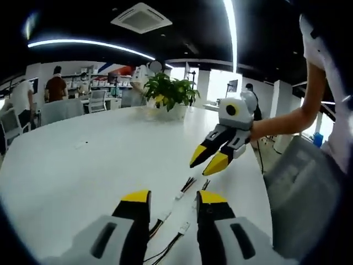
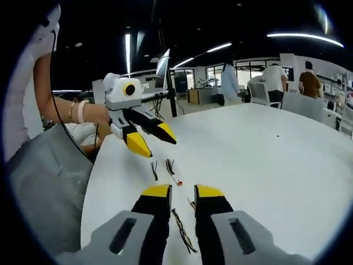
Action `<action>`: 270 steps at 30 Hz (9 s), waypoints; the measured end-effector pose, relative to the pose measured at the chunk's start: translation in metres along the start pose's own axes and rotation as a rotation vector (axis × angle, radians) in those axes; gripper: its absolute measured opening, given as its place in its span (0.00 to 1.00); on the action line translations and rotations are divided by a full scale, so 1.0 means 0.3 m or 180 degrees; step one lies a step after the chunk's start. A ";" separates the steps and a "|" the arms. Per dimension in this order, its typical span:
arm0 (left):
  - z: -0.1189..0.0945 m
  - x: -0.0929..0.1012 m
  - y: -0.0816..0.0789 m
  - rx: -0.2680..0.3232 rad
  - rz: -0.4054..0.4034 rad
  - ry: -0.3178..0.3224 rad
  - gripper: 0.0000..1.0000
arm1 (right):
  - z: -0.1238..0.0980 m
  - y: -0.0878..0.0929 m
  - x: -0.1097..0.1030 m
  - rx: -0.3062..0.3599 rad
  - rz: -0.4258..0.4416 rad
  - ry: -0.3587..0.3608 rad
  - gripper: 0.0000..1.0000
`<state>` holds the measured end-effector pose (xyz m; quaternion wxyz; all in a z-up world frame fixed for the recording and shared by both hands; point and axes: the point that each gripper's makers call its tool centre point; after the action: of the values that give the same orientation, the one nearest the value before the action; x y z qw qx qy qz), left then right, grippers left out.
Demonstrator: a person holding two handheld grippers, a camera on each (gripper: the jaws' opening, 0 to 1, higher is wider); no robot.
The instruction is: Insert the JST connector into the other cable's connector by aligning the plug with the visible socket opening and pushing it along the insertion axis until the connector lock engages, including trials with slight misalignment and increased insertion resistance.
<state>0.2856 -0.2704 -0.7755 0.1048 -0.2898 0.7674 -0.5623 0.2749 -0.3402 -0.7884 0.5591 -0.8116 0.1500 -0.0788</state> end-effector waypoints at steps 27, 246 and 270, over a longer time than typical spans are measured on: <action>0.045 -0.044 0.135 -0.0337 0.0216 0.0164 0.23 | 0.077 0.105 0.031 -0.0313 -0.0285 -0.0290 0.16; 0.191 -0.029 0.167 -0.0540 0.0677 0.0726 0.08 | 0.194 0.155 0.061 -0.0500 -0.0756 -0.0935 0.10; 0.056 0.036 0.067 -0.0381 0.0855 0.0541 0.19 | 0.050 0.046 0.037 -0.0320 -0.0774 -0.0581 0.18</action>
<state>0.2786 -0.2860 -0.7981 0.0963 -0.1418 0.8374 -0.5190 0.2875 -0.3352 -0.8072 0.5154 -0.8546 0.0029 -0.0643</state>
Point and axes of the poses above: the point that each gripper's makers call its tool centre point, and the gripper's own axes: z roughly forward along the fingers, x roughly to its right, y roughly out of its underside, and after that the axes turned 4 degrees about -z, right-handed
